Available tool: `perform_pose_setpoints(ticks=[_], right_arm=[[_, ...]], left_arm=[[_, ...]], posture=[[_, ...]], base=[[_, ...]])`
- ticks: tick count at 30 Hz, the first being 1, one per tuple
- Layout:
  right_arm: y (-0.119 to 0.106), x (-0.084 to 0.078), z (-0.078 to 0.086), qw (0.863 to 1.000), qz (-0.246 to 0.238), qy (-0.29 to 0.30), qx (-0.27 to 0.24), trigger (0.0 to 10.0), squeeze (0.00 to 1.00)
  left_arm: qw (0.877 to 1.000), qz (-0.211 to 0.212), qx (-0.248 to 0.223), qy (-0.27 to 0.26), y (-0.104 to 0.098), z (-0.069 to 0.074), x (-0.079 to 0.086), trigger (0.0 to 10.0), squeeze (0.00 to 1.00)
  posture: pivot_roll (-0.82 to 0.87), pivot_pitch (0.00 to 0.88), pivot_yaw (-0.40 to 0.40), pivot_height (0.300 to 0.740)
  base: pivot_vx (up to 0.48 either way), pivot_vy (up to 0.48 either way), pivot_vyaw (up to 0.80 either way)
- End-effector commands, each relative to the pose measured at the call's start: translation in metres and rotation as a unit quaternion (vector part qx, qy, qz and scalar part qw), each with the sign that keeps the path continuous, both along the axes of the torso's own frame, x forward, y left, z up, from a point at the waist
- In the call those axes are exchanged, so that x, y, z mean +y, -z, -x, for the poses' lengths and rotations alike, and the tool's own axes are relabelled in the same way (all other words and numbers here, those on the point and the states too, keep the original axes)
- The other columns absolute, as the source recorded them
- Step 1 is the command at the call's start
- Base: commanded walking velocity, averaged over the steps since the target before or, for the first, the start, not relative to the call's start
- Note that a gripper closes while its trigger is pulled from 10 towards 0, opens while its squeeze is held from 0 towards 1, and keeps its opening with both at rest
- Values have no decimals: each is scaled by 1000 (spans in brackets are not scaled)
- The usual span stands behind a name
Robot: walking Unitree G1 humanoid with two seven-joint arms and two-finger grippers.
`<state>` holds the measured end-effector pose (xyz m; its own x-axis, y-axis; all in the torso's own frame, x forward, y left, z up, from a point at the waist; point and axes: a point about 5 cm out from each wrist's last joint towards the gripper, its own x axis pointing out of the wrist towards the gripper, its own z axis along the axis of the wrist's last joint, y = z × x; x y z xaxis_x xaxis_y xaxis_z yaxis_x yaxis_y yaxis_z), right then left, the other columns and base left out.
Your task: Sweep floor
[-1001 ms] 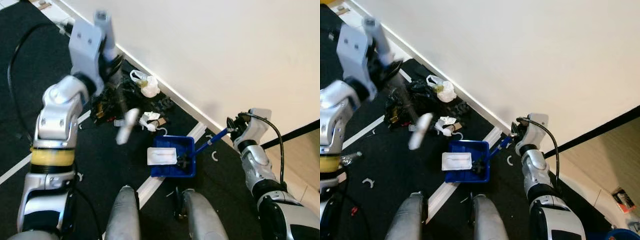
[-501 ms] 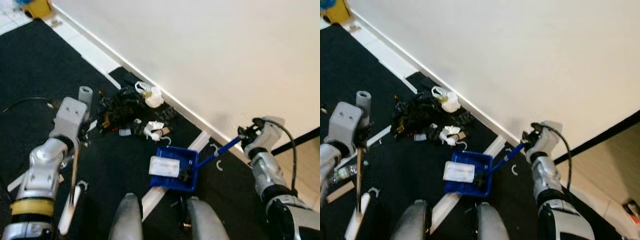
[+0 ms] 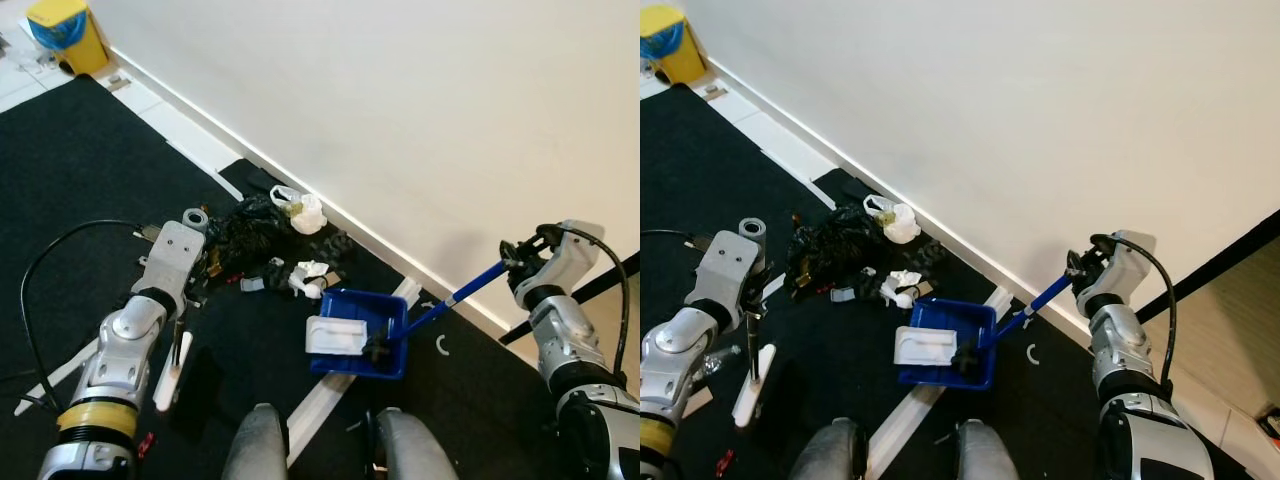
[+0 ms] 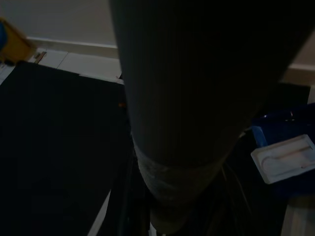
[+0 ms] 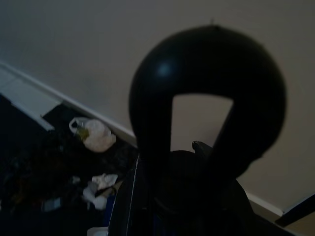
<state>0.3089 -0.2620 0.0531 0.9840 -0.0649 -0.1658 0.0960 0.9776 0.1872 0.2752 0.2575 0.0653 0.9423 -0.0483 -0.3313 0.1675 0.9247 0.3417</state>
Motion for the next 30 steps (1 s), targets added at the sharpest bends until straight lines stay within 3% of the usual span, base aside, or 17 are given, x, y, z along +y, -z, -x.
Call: perform_pose_setpoints(ticks=[1,3,5,8,11,14,20,30], right_arm=[[-6,-7,-1,999,-29,24,-20,10000,0],[3,-12,7,994,-78,74,-20,10000,0],[7,-14,11,991,-97,95,-19,10000,0],[10,-14,14,988,-108,108,-19,10000,0],[19,-10,19,981,-134,137,-18,10000,0],[20,-10,21,979,-139,147,-20,10000,0],[20,-7,19,971,-168,165,-28,10000,0],[17,6,12,977,-155,145,-29,10000,0]], left_arm=[[998,48,7,-28,10,2,-3,10000,0],[996,86,5,-31,14,-3,-16,10000,0],[996,92,4,-21,14,-6,-23,10000,0],[996,93,2,-12,14,-8,-28,10000,0],[989,142,3,-35,16,-17,-35,10000,0],[985,160,-3,-58,16,-21,-35,10000,0],[986,155,-6,-65,19,-22,-35,10000,0],[984,163,-3,-66,24,-20,-45,10000,0]], posture=[[119,0,-34,740],[125,0,-22,740],[123,0,-13,740],[120,0,-6,740],[112,0,26,740],[111,0,30,740],[108,0,15,740],[98,0,-10,740]], base=[[0,0,0],[0,0,0],[0,0,0],[0,0,0],[0,0,0],[0,0,0],[0,0,0],[0,0,0]])
